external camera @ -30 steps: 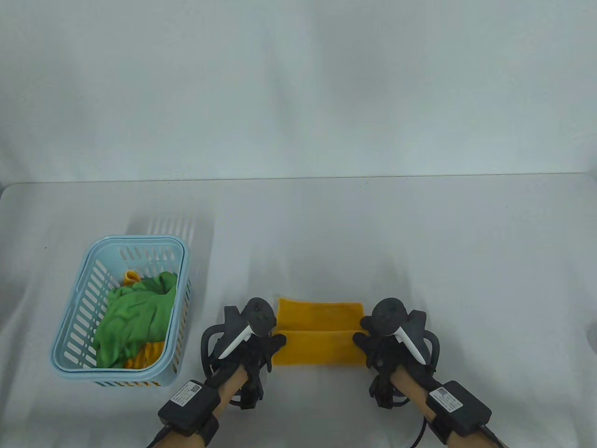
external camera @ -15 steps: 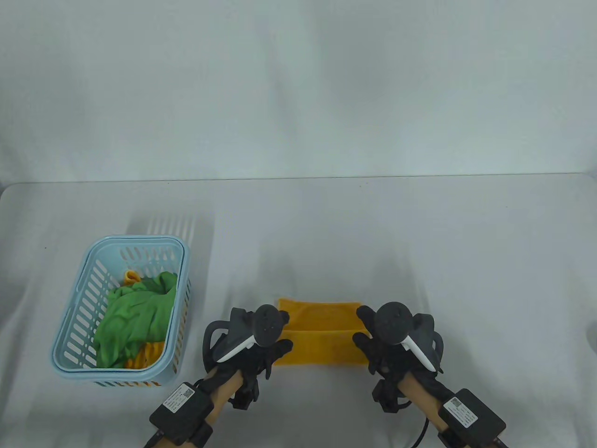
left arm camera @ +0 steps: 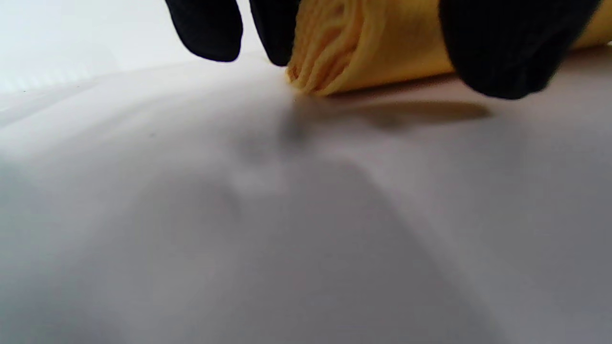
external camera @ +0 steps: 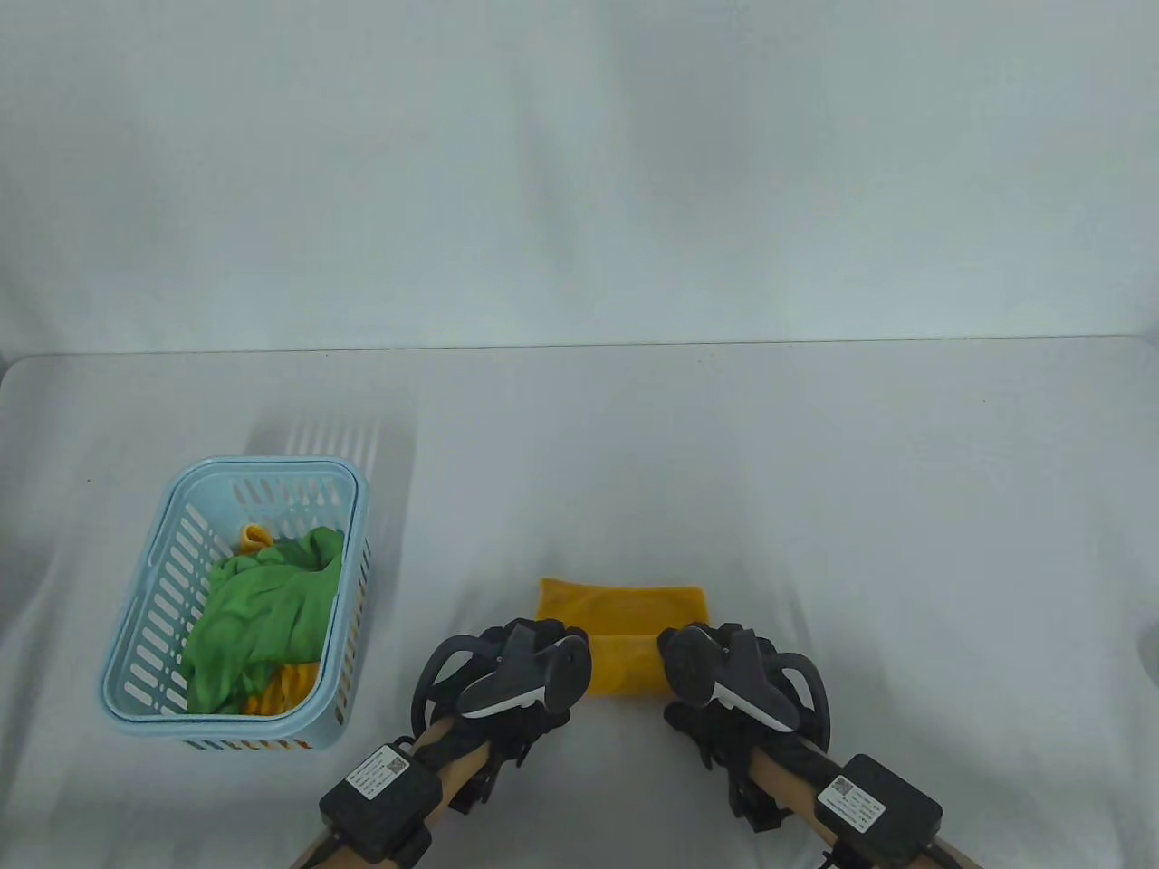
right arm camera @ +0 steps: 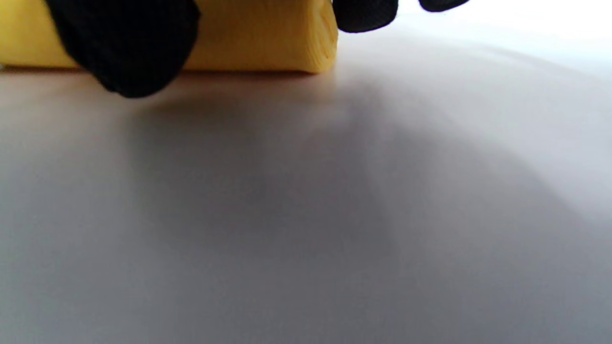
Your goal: Roll square towel into towel roll
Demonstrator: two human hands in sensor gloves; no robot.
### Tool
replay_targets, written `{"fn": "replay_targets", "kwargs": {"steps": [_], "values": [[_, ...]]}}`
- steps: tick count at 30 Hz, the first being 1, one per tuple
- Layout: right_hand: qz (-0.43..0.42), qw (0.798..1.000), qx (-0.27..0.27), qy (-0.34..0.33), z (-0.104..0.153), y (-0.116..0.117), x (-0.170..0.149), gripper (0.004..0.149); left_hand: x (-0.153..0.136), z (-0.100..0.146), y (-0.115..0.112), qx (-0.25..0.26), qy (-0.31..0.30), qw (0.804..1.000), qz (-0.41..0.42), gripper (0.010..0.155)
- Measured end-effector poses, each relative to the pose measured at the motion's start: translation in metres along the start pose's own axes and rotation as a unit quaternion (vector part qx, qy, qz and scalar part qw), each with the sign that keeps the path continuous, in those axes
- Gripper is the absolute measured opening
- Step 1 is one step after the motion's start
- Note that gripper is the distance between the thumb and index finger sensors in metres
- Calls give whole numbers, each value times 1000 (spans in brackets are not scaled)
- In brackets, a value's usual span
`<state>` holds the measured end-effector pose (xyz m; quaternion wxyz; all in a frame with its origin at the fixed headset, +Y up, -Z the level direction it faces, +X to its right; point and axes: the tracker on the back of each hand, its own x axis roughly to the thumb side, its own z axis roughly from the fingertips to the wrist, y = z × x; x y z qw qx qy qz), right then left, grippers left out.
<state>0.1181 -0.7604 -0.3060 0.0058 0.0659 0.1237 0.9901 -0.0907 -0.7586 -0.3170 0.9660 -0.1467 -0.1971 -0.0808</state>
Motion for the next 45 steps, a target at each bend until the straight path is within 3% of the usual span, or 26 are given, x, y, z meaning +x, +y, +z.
{"fn": "replay_targets", "kwargs": {"steps": [7, 10, 13, 19, 24, 30, 45], "values": [[-54, 998, -21, 2, -4, -7, -7, 64, -9, 0, 8, 14, 6, 999, 44, 74], [-114, 994, -5, 4, -6, -13, -17, 65, -19, 0, 14, 3, 9, 991, 131, 71], [-184, 983, 15, 16, -10, -18, -31, 67, -31, -2, 12, -19, 15, 974, 224, 70], [-303, 949, 49, 66, -14, -18, -52, 69, -43, -4, 9, -44, 43, 953, 296, 71], [-280, 952, 69, 97, -15, -15, -54, 69, -42, -5, 6, -43, 72, 959, 272, 74], [-236, 963, 30, 123, -17, -14, -53, 67, -47, -5, 4, -4, 122, 960, 251, 75], [-271, 956, 23, 111, -14, -23, -64, 72, -53, 1, 15, 35, 118, 967, 222, 79]]}}
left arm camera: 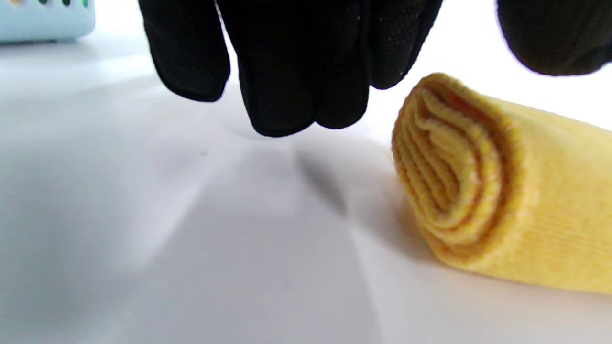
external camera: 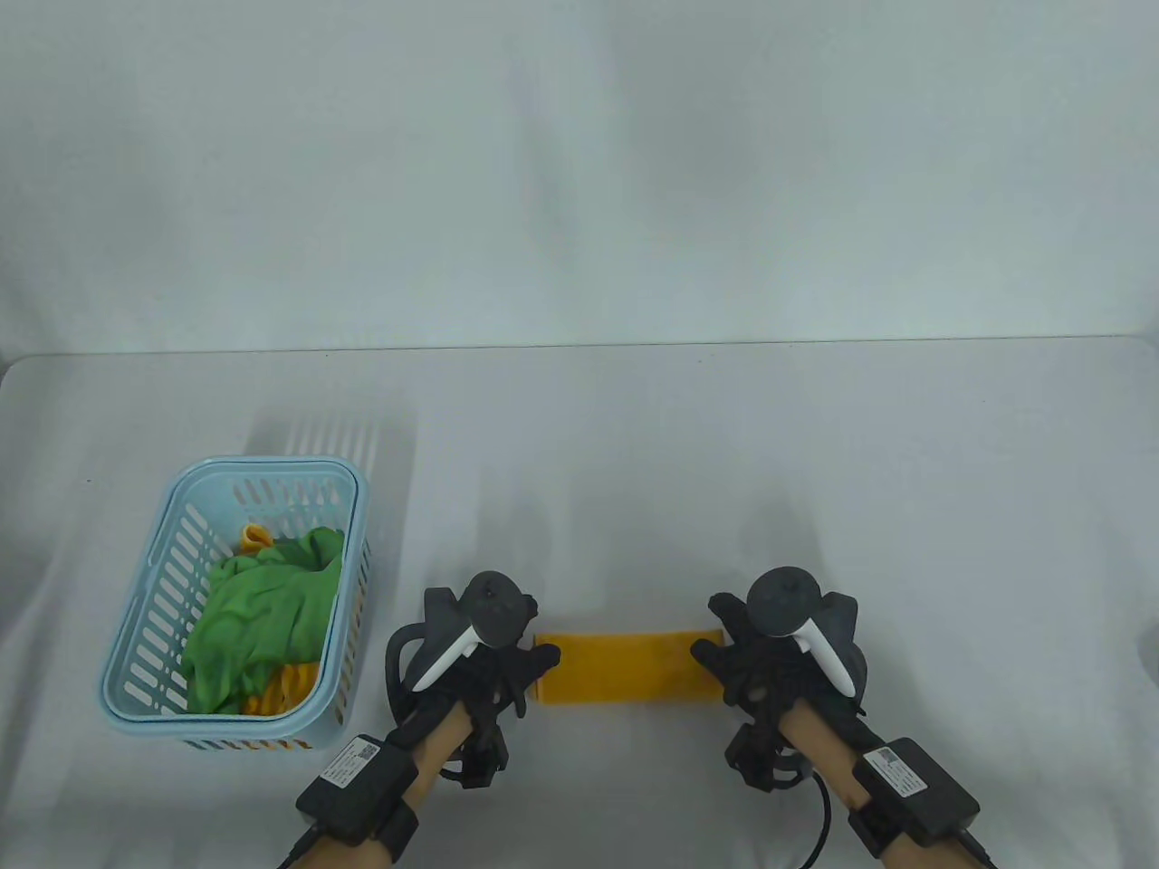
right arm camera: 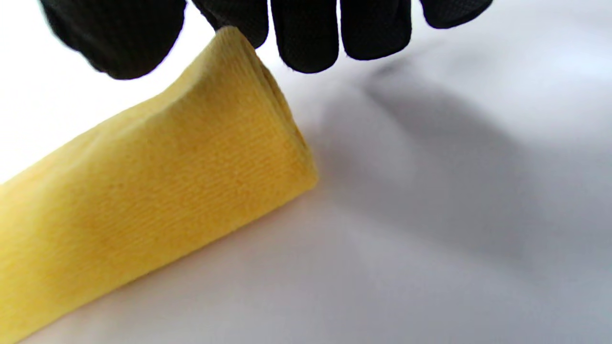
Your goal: Roll square towel into towel roll
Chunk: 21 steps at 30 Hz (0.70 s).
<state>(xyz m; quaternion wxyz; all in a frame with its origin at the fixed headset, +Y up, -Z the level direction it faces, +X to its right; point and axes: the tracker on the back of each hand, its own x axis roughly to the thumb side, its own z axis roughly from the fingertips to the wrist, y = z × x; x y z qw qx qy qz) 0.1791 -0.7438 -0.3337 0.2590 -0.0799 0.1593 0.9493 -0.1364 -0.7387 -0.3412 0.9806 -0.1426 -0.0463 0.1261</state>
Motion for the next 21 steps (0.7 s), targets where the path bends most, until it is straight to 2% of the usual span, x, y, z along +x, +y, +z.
{"fn": "replay_targets", "kwargs": {"steps": [6, 10, 17, 21], "values": [[-9, 999, -8, -29, 3, -5, 4, 75, 7, 6, 8, 26, -24, 999, -23, 83], [7, 997, -10, -74, 10, -7, 13, 77, 14, 16, 22, 69, -42, 996, -39, 85], [44, 985, -24, -165, 34, -7, 45, 78, 19, 34, 47, 130, -63, 988, -53, 85], [105, 975, -15, -196, 43, 1, 68, 79, 20, 41, 56, 151, -72, 985, -42, 85]]}}
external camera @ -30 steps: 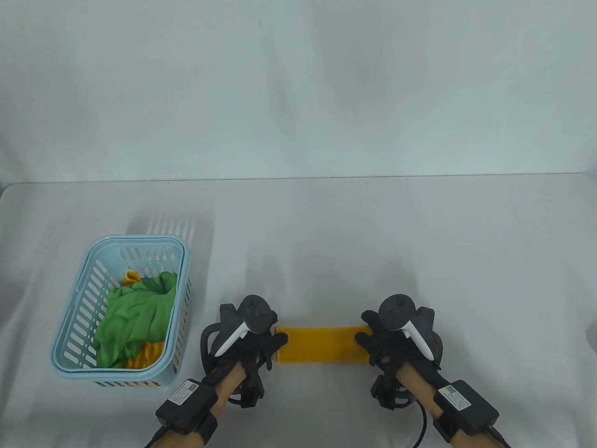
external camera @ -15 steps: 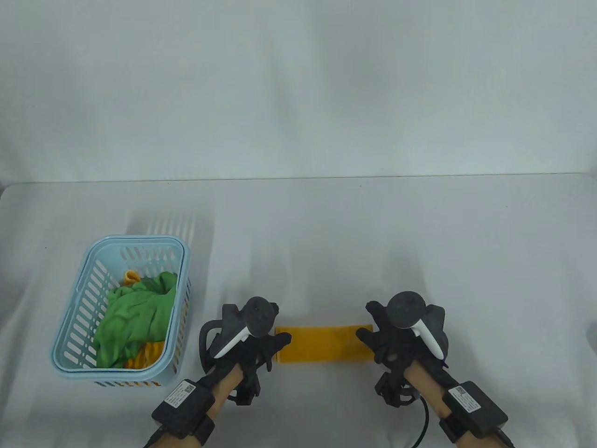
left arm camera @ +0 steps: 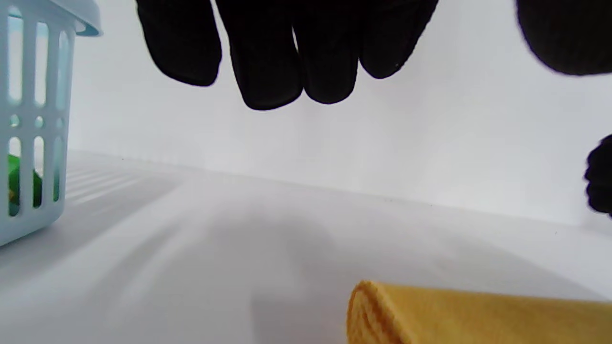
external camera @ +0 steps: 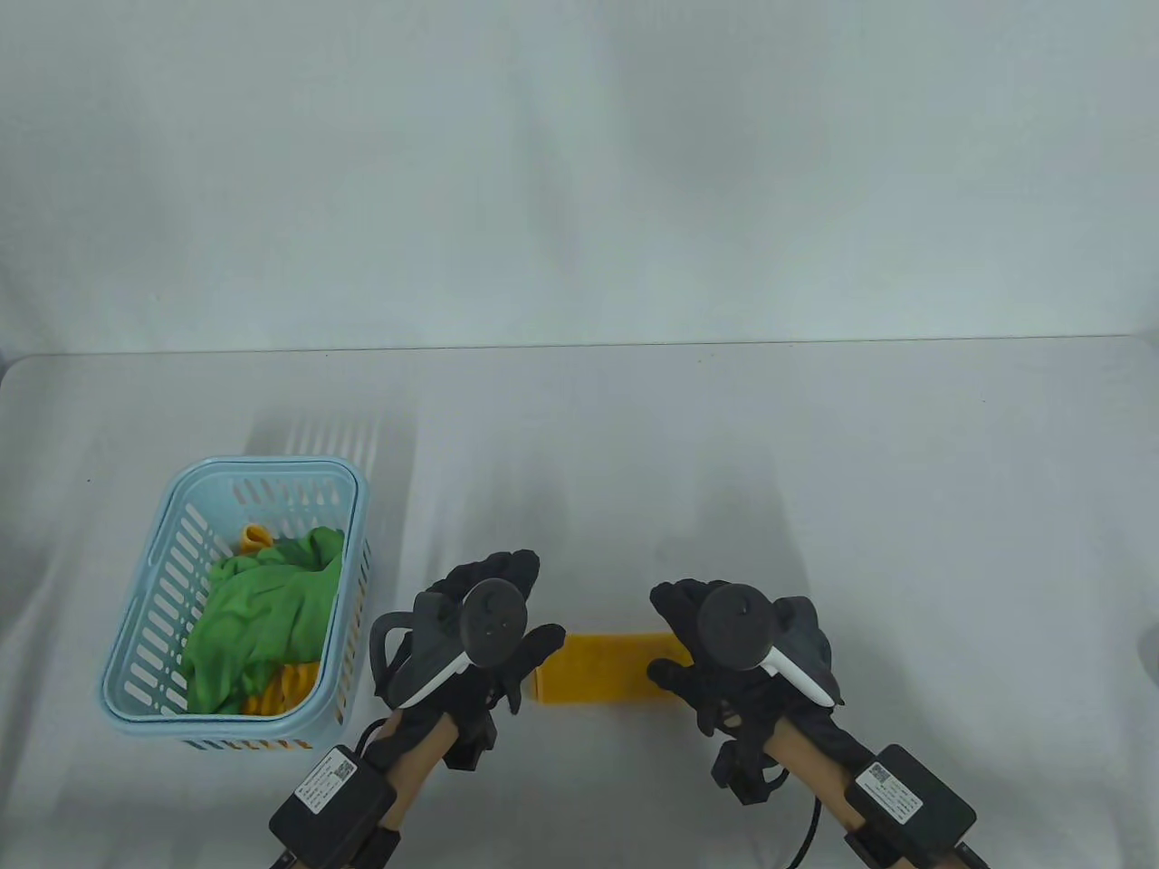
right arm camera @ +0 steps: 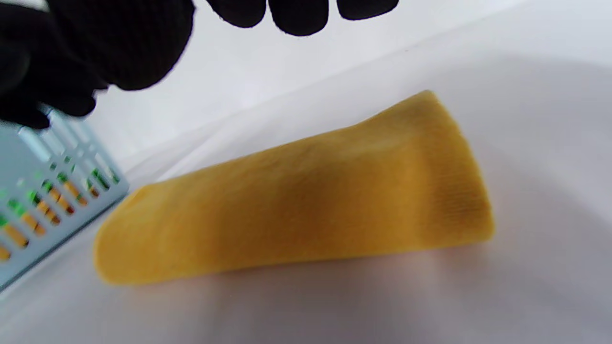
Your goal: Roll square towel into towel roll
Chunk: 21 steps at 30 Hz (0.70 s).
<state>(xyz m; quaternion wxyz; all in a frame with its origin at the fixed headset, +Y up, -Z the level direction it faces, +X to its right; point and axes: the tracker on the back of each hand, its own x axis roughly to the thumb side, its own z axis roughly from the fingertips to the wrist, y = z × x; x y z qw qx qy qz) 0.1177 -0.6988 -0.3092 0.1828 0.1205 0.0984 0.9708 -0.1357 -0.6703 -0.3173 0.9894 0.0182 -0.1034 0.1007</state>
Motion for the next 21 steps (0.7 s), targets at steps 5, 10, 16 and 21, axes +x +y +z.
{"fn": "replay_targets", "kwargs": {"steps": [5, 10, 16, 21], "values": [[64, 996, 66, -4, -16, 22, 22, 85, 0, 2, 3, 3, 0, 1000, -4, 85], [134, 985, 105, 16, -29, 46, 27, 89, -1, 2, 3, -1, 0, 1000, -5, 84], [179, 977, 113, 41, -41, 62, 25, 87, 0, 2, 3, 2, 1, 1000, -9, 84], [162, 978, 123, 52, -53, 63, 24, 84, -1, 0, 2, -2, 1, 1000, -11, 83]]}}
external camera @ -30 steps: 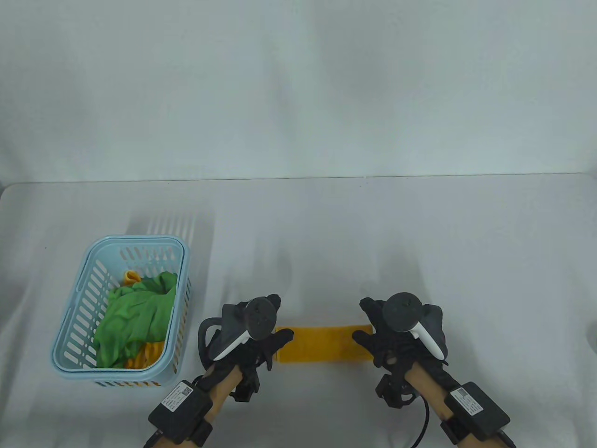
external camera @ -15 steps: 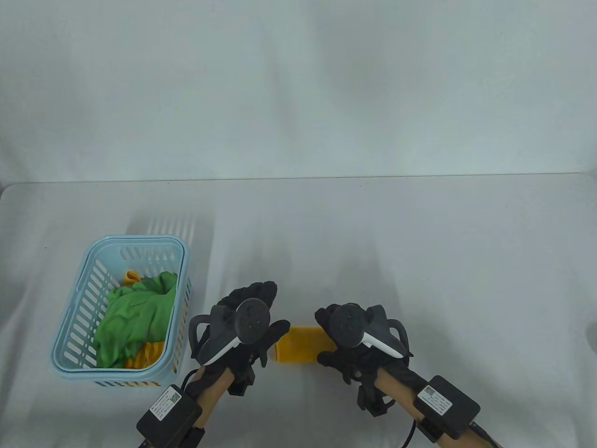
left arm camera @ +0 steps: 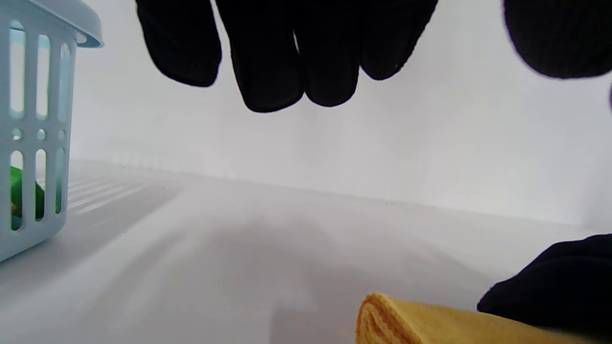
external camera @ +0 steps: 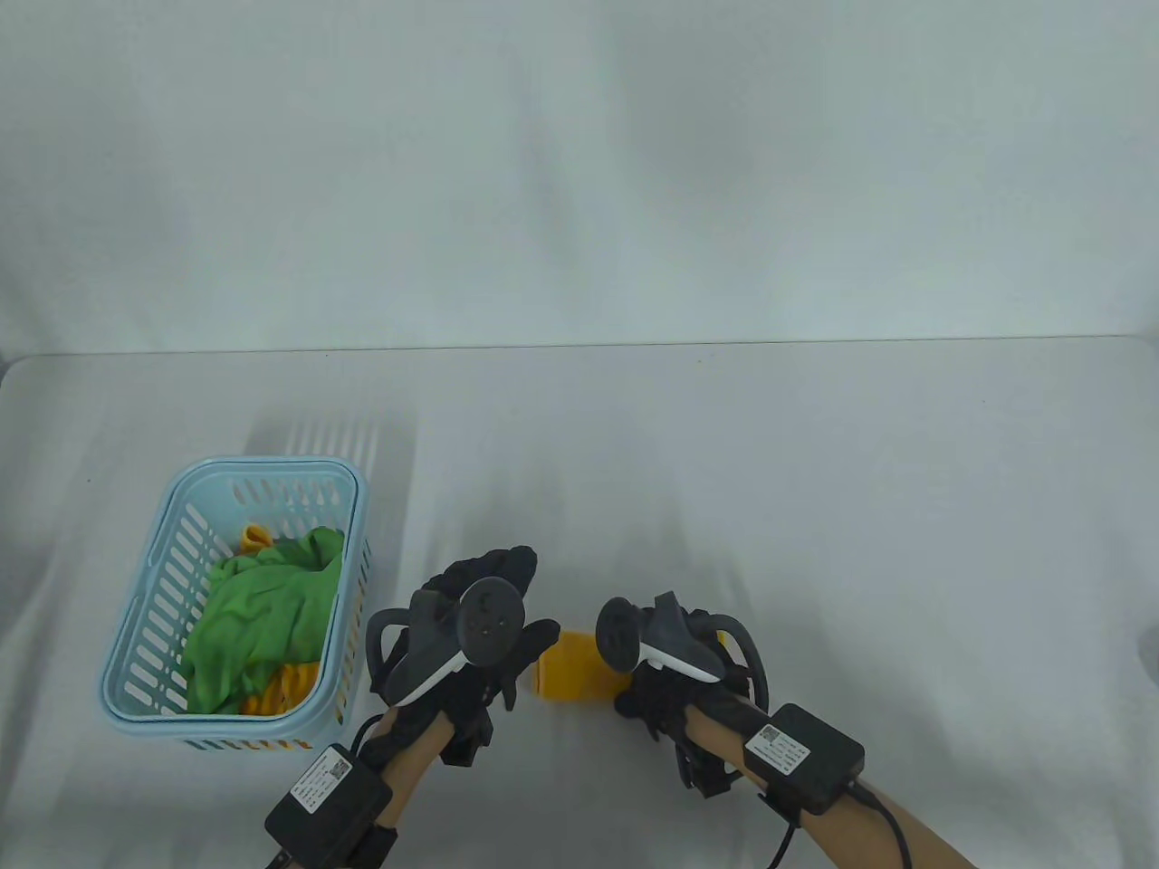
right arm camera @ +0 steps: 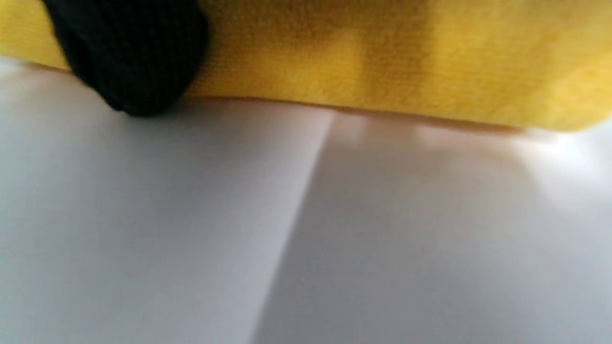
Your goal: Roll square towel into towel roll
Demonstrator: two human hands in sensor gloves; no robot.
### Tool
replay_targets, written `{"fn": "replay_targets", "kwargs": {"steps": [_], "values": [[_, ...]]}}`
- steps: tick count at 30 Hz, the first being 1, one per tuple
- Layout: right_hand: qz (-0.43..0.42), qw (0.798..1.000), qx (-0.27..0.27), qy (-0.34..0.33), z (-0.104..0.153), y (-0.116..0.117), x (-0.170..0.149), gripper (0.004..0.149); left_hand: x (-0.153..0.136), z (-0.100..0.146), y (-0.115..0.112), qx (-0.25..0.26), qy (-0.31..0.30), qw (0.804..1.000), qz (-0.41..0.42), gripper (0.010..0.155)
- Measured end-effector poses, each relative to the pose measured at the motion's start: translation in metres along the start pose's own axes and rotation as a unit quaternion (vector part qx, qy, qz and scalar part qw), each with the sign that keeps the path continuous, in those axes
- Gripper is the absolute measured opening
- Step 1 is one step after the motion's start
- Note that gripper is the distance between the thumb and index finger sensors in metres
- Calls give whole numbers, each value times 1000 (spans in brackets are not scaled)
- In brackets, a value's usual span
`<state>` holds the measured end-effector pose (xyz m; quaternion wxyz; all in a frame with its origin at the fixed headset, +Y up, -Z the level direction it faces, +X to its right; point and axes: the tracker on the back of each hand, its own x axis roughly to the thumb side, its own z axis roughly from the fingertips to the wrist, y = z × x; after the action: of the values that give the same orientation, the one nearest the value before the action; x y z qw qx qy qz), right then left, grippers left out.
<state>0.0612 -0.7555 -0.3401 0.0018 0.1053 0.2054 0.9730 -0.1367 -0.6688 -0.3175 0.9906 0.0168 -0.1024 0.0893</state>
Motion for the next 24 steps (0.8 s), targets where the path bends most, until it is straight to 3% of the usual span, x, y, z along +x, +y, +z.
{"fn": "replay_targets", "kwargs": {"steps": [11, 19, 24], "values": [[-54, 998, -19, -9, -12, -3, -8, 68, -2, -1, 0, -1, 4, 1000, -7, 82], [-70, 997, -39, -7, -5, -9, -12, 65, -2, 0, 1, 6, 5, 1000, -1, 82], [-120, 987, -107, 21, 20, -55, -34, 66, -4, 2, 6, 19, 7, 1000, 7, 83]]}}
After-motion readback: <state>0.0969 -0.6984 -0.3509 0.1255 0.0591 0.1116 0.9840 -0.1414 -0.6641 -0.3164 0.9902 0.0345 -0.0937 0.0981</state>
